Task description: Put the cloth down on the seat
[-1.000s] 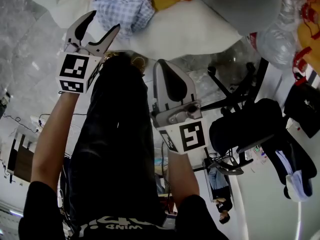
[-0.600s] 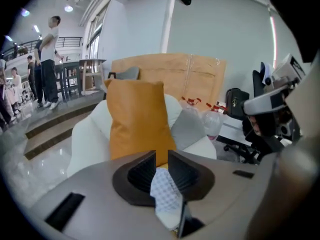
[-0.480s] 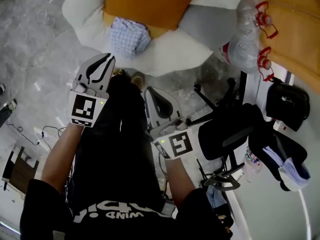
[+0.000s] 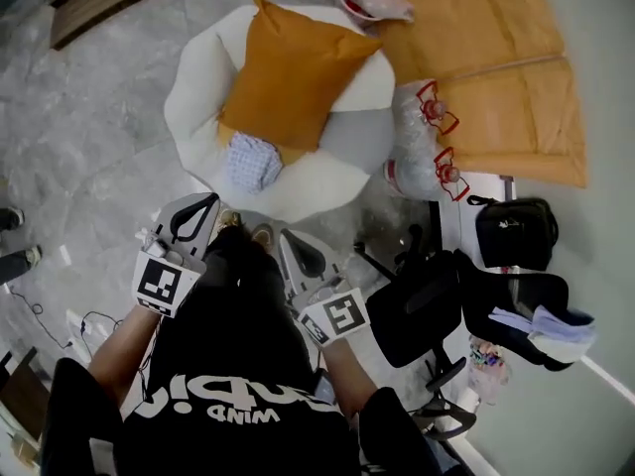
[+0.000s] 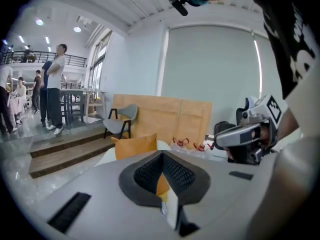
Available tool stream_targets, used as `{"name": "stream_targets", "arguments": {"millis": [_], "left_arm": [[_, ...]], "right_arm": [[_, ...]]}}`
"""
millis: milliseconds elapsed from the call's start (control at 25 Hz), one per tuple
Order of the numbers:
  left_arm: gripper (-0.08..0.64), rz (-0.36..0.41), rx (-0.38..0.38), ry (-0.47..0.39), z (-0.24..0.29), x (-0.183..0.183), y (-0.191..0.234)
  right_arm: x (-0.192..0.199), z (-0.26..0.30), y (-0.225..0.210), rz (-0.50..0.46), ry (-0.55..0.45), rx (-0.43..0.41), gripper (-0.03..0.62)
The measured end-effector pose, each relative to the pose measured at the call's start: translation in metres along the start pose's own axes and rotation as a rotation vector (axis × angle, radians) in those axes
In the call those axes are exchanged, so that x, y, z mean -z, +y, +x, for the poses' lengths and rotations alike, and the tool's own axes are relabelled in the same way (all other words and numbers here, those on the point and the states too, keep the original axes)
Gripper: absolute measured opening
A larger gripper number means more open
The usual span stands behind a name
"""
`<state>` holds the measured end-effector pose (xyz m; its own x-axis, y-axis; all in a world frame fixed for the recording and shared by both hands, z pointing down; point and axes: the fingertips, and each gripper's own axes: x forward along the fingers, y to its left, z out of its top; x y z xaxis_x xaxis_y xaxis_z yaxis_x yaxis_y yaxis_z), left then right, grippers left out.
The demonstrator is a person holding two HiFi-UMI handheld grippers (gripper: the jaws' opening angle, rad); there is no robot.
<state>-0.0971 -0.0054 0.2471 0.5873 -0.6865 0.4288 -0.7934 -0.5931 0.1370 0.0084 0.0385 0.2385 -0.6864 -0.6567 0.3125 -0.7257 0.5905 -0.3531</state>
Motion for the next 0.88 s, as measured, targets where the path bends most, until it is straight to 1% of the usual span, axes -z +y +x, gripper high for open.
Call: {"name": "stream_targets", "arguments": {"millis": [160, 360, 480, 680, 760, 880], "left_arm": [[0.008, 0.038, 0.016, -0.062, -0.045, -0.038, -0.019], [0.007, 0.072, 0.028, -0.126, -0.077, -0.053, -0.037], [0.007, 0.066, 0.047, -0.139, -0.084, -0.059, -0.048], [0.008, 0.067, 0.066, -0.165, -0.086, -0.073, -0.057], [0.008, 0.076, 0.079, -0.161, -0.085, -0.076, -0.062], [0.008, 0.073, 0.118, -0.131, -0.083, -0.072, -0.073]], "right_arm": [[-0.031, -0.018, 0.039, -0.029, -0.038, -0.033, 0.020], [-0.053, -0.035, 0.067, -0.059, -0.090, -0.037, 0.018], [-0.056, -0.044, 0.074, -0.067, -0.105, -0.034, 0.018], [-0.067, -0.050, 0.073, -0.115, -0.133, -0.024, 0.019], [-0.071, -0.052, 0.071, -0.118, -0.141, -0.025, 0.018], [-0.073, -0.057, 0.071, -0.129, -0.139, -0.025, 0.019]]}}
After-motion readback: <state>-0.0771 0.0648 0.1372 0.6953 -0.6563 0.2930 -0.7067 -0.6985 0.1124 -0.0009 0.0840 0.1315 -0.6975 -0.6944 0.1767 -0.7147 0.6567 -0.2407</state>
